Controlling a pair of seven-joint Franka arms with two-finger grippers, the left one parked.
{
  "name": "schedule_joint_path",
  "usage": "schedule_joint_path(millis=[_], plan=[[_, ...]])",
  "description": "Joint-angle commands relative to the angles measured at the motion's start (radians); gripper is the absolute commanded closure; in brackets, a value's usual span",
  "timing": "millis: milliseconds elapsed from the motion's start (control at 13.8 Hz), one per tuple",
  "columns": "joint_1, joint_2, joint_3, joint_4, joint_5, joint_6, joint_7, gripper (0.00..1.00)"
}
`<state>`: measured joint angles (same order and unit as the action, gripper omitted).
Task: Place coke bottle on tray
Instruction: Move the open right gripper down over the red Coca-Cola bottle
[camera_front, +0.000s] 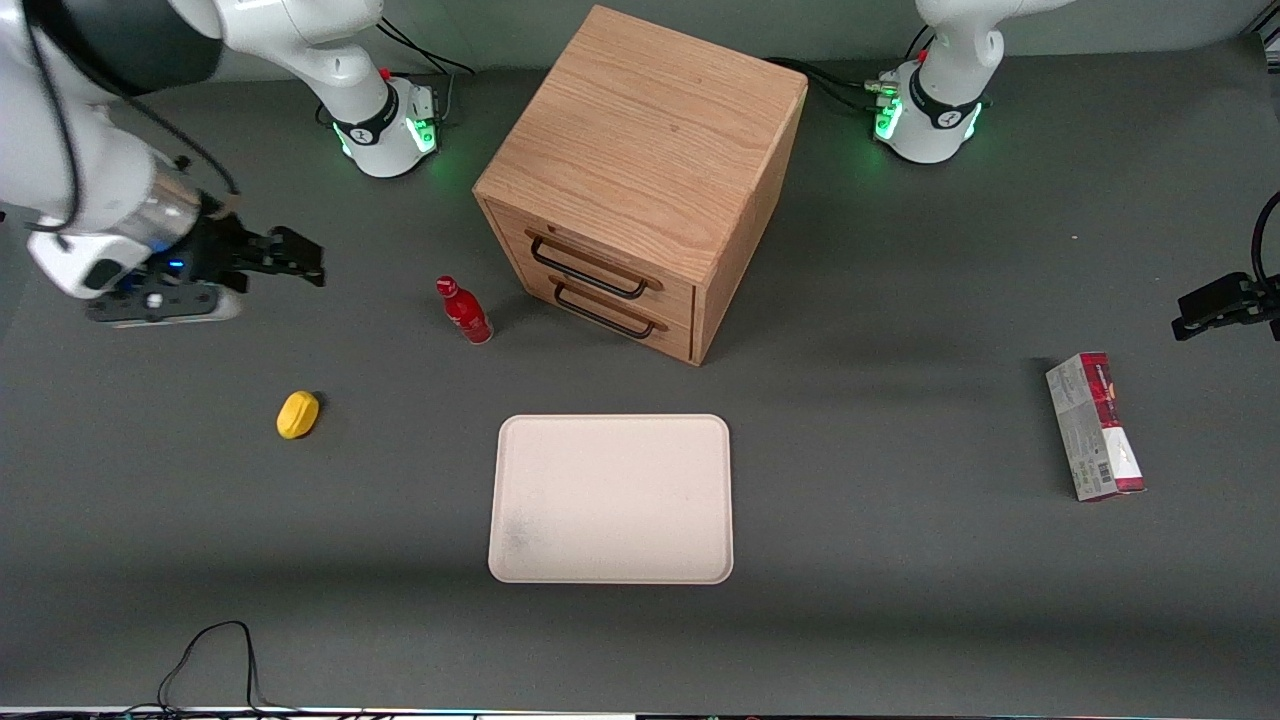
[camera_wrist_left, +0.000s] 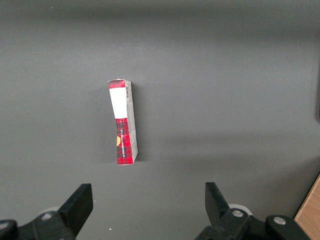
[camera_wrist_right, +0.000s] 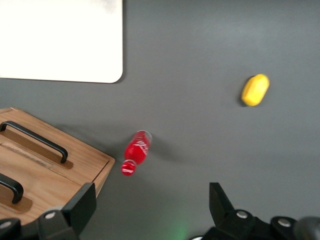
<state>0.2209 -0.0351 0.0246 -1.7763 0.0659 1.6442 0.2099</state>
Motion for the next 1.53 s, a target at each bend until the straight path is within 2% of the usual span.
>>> schedule_joint_path(millis=[0,145,291,727,1018,1455], plan=[[0.024,-0.158,0.046,-0.31,0.018,0.22,0.069,0.0],[0.026,-0.225,0.077,-0.476,0.018,0.351,0.088,0.0],[0.034,-0.229,0.092,-0.552,0.018,0.414,0.101,0.0],[0.043,-0.223,0.136,-0.784,0.026,0.773,0.169,0.0],[0.041,-0.175,0.146,-0.814,0.029,0.878,0.181,0.0],[0.04,-0.128,0.198,-0.822,0.031,0.917,0.218,0.0]])
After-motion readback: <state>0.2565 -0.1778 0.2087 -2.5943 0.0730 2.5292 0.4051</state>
